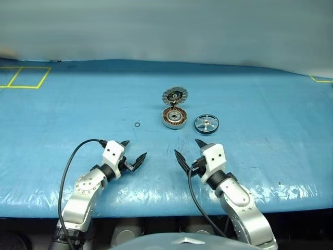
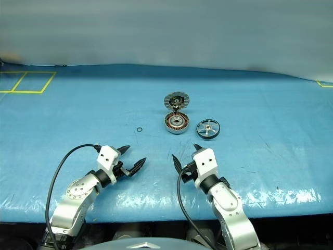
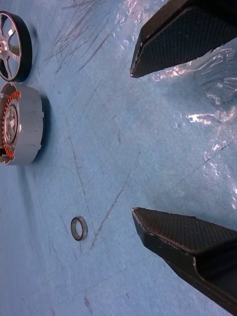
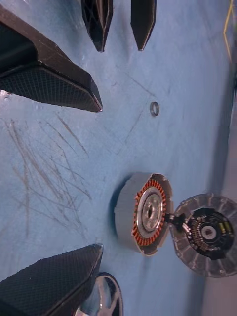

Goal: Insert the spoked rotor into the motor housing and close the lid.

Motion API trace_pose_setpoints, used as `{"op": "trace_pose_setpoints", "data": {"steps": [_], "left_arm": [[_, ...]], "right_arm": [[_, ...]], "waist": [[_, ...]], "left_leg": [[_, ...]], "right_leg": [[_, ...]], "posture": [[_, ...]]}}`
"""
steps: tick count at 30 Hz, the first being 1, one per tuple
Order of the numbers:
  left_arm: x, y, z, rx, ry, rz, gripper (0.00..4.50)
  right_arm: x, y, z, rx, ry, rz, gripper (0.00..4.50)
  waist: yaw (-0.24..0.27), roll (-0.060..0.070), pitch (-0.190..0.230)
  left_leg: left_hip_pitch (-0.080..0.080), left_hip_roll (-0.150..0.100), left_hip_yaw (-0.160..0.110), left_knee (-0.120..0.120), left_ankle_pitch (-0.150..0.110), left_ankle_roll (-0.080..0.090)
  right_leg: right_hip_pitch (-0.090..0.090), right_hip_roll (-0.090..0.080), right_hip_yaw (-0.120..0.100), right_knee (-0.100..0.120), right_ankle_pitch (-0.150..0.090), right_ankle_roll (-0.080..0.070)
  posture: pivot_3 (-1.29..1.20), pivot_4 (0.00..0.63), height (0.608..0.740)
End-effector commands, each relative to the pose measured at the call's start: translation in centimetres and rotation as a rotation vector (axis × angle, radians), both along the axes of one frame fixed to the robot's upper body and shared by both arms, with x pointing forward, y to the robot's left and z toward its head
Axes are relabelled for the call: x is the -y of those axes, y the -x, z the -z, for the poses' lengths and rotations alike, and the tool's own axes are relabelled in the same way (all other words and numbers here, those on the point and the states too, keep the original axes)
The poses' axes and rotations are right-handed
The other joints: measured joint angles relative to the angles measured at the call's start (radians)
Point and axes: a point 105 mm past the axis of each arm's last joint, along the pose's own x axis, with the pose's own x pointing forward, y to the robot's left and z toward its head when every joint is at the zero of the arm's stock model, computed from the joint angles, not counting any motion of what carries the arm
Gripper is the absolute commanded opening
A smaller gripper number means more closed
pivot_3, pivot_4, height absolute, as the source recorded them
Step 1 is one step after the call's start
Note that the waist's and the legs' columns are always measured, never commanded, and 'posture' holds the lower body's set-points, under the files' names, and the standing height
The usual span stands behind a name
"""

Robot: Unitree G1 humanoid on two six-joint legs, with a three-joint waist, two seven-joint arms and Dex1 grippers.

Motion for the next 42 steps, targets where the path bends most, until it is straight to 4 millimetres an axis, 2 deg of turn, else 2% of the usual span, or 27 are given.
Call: {"op": "trace_pose_setpoints", "data": {"steps": [1, 7, 13, 17, 22, 27, 31, 34, 37, 42], "left_arm": [[-0.4, -0.9, -1.0, 0.037, 0.004, -0.023, 4.49], [-1.4, -3.9, -1.6, 0.065, -0.061, -0.106, 4.49], [-1.0, -7.8, -2.7, 0.088, -0.074, -0.143, 4.49], [-0.7, -9.9, -2.6, 0.072, -0.083, -0.156, 4.49], [-0.8, -11.1, -1.6, 0.027, -0.093, -0.183, 4.49], [-0.6, -11.1, -0.3, -0.021, -0.095, -0.178, 4.49], [-0.7, -10.9, 0.0, -0.013, -0.118, -0.171, 4.49], [-0.2, -10.2, -2.1, 0.093, -0.046, -0.141, 4.49], [1.0, -8.4, -3.9, 0.219, -0.019, -0.058, 4.49], [2.1, -5.8, -4.9, 0.279, 0.037, 0.005, 4.49]], "right_arm": [[-0.1, 0.1, -0.4, 0.035, -0.010, 0.003, 4.48], [0.0, 0.0, 0.0, 0.029, -0.013, 0.017, 4.48], [-0.1, -0.3, 0.1, 0.018, -0.019, 0.019, 4.48], [0.0, -0.3, 0.1, 0.018, -0.020, 0.022, 4.48], [0.1, -0.2, 0.2, 0.017, -0.021, 0.033, 4.48], [0.1, -0.2, 0.1, 0.014, -0.026, 0.040, 4.48], [0.2, -0.2, 0.1, 0.013, -0.028, 0.043, 4.48], [0.6, -1.1, -1.6, 0.051, -0.034, 0.048, 4.48], [1.1, -2.6, -2.5, 0.033, -0.007, 0.039, 4.48], [1.1, -5.4, -3.5, 0.018, 0.118, -0.006, 4.48]], "waist": [[0.001, 0.000, 0.000], [0.002, 0.000, 0.000], [0.005, 0.000, 0.000], [0.003, -0.001, 0.000], [0.000, -0.001, 0.000], [0.000, -0.001, 0.000], [0.000, -0.001, 0.000], [-0.004, -0.001, 0.000], [-0.005, -0.001, 0.000], [0.004, -0.001, 0.000]], "left_leg": [[0.000, 0.000, 0.000, 0.000, 0.000, 0.000], [0.000, 0.000, 0.000, 0.001, 0.000, 0.000], [0.000, 0.000, 0.000, 0.002, 0.000, 0.000], [0.000, -0.001, 0.000, 0.002, 0.000, 0.000], [0.000, -0.001, 0.000, 0.002, 0.001, 0.000], [0.000, -0.001, 0.000, 0.002, 0.001, -0.001], [0.000, -0.001, 0.000, 0.002, 0.001, -0.001], [0.001, 0.000, 0.000, 0.002, 0.001, -0.001], [0.000, 0.002, 0.001, 0.002, 0.001, -0.001], [0.000, 0.001, 0.001, 0.003, 0.001, -0.001]], "right_leg": [[0.000, 0.000, 0.000, 0.000, 0.000, 0.000], [0.001, 0.001, 0.000, 0.000, 0.000, 0.001], [0.001, 0.001, 0.000, 0.000, 0.002, 0.002], [0.001, 0.002, 0.001, 0.000, 0.005, 0.001], [0.001, 0.004, 0.001, 0.000, 0.006, 0.003], [0.001, 0.004, 0.001, 0.000, 0.006, 0.003], [0.002, 0.004, 0.001, 0.000, 0.006, 0.002], [0.001, 0.004, 0.001, 0.001, 0.006, 0.002], [0.001, 0.004, 0.003, 0.001, 0.006, 0.001], [0.001, 0.003, 0.002, 0.001, 0.006, -0.002]], "posture": [[0.00, 0.150, 0.740], [0.00, 0.150, 0.740], [0.00, 0.150, 0.740], [0.00, 0.150, 0.740], [0.00, 0.150, 0.740], [0.00, 0.150, 0.740], [0.00, 0.150, 0.740], [0.00, 0.150, 0.740], [0.00, 0.150, 0.740], [0.00, 0.150, 0.740]]}}
